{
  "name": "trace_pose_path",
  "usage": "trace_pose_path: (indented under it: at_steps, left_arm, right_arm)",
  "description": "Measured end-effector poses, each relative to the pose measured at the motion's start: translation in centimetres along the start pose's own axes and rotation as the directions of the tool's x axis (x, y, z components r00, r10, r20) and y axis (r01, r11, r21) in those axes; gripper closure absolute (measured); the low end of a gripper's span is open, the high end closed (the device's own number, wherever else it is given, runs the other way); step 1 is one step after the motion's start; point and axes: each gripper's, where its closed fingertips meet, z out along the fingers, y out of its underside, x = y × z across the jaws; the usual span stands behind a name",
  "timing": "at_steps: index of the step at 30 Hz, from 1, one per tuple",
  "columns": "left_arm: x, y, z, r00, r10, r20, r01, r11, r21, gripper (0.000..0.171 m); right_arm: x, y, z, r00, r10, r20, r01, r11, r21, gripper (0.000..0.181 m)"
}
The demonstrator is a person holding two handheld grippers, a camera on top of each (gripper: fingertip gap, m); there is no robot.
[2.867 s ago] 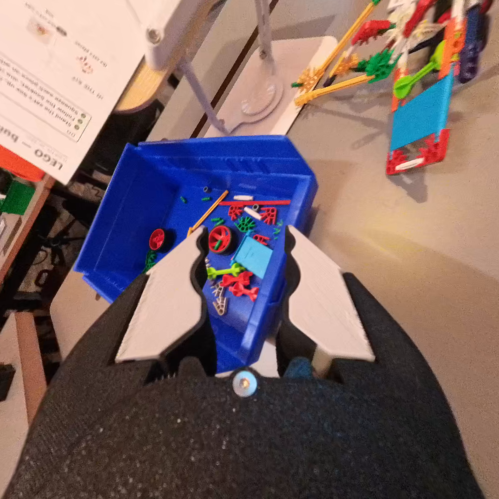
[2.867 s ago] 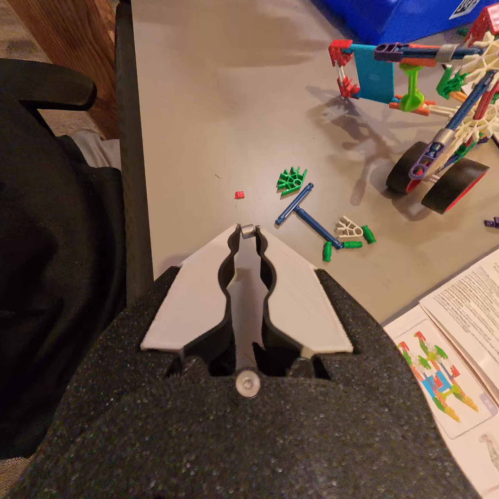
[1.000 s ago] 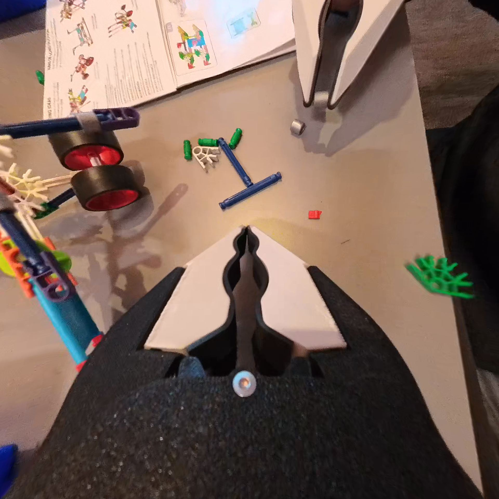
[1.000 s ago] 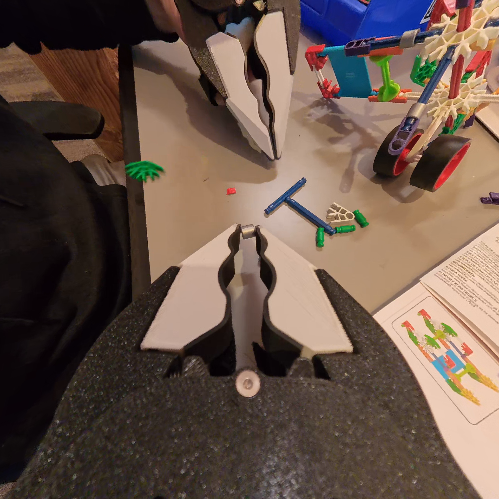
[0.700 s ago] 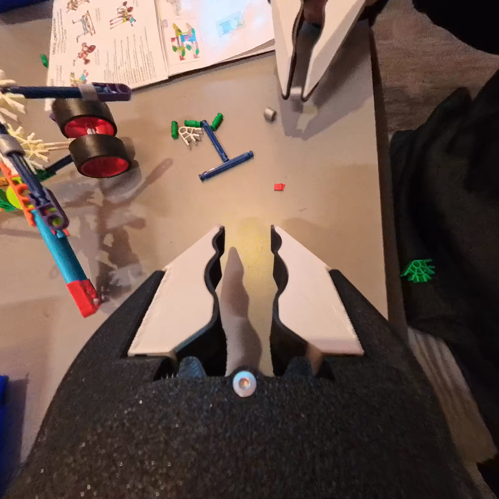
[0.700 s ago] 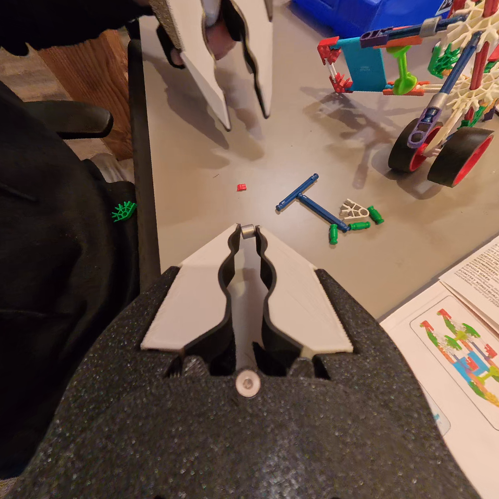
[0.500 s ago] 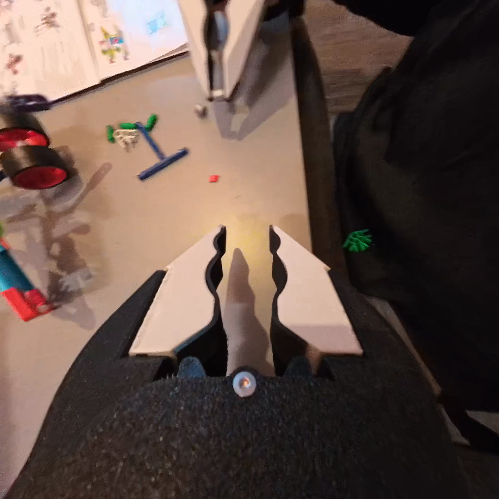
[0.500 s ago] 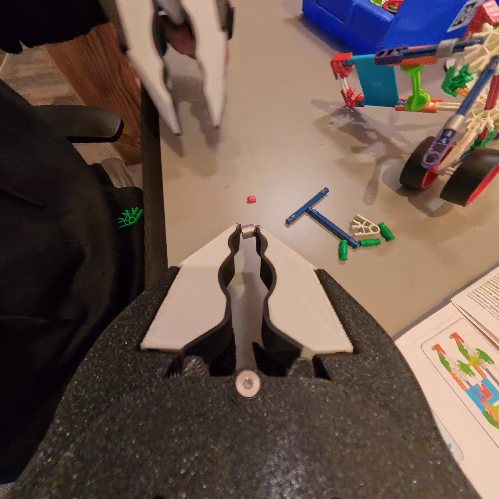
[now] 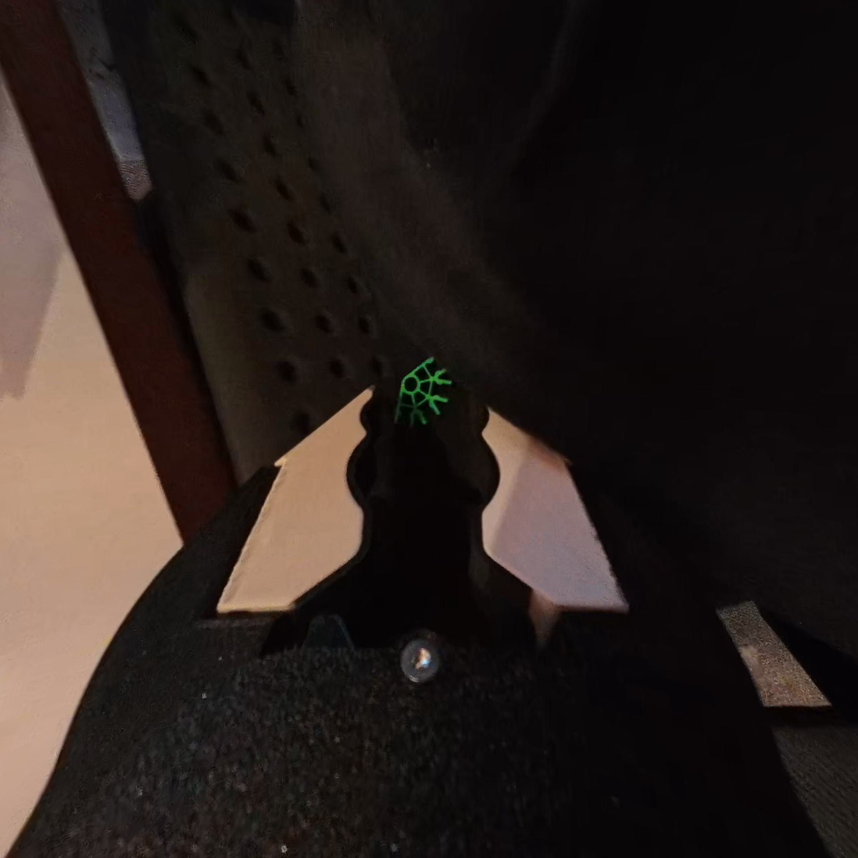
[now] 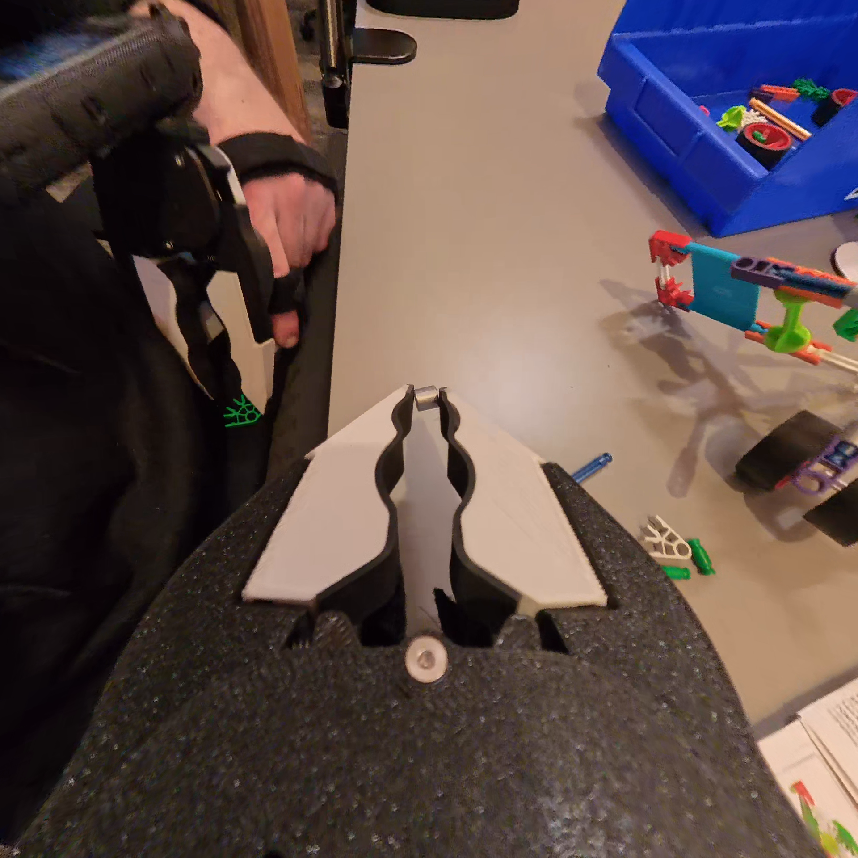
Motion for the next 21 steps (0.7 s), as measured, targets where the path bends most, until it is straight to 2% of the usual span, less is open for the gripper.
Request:
trace_pose_path:
  at_steps: [3, 5, 7, 11, 16, 18, 21]
  left_arm:
    - [0.7, 1.0, 0.9, 1.000, -0.011, -0.004, 0.011, 0.997, -0.070, 0.139]
    - [0.9, 0.8, 1.4, 1.000, -0.024, 0.001, 0.024, 0.997, -0.074, 0.151]
    - [0.9, 0.9, 1.6, 0.999, -0.034, 0.012, 0.035, 0.996, -0.079, 0.151]
    - [-0.2, -0.6, 0.2, 0.989, -0.141, 0.049, 0.138, 0.989, 0.050, 0.150]
    - [-1.3, -0.5, -1.3, 0.969, -0.223, 0.107, 0.210, 0.970, 0.120, 0.150]
    - [-2.4, -0.1, -3.3, 0.954, -0.264, 0.141, 0.241, 0.957, 0.162, 0.150]
    - [-6.4, 1.0, -9.1, 0.892, -0.330, 0.309, 0.266, 0.935, 0.234, 0.151]
  right_arm:
    - [-0.5, -0.3, 0.1, 1.000, -0.009, 0.007, 0.009, 1.000, 0.005, 0.172]
    - [-0.7, -0.5, 0.0, 1.000, -0.014, 0.005, 0.014, 1.000, 0.011, 0.172]
    - [-0.8, -0.7, -0.1, 1.000, -0.018, 0.004, 0.018, 1.000, 0.015, 0.172]
    - [-0.9, -1.1, -0.6, 1.000, -0.028, 0.002, 0.028, 0.999, 0.026, 0.172]
    - [-1.0, -2.4, -0.7, 0.999, -0.052, -0.005, 0.052, 0.998, 0.045, 0.172]
    - [-1.1, -3.8, -0.4, 0.998, -0.070, -0.009, 0.070, 0.995, 0.064, 0.172]
    - [-0.6, -7.2, 1.5, 0.995, -0.094, -0.036, 0.097, 0.990, 0.098, 0.172]
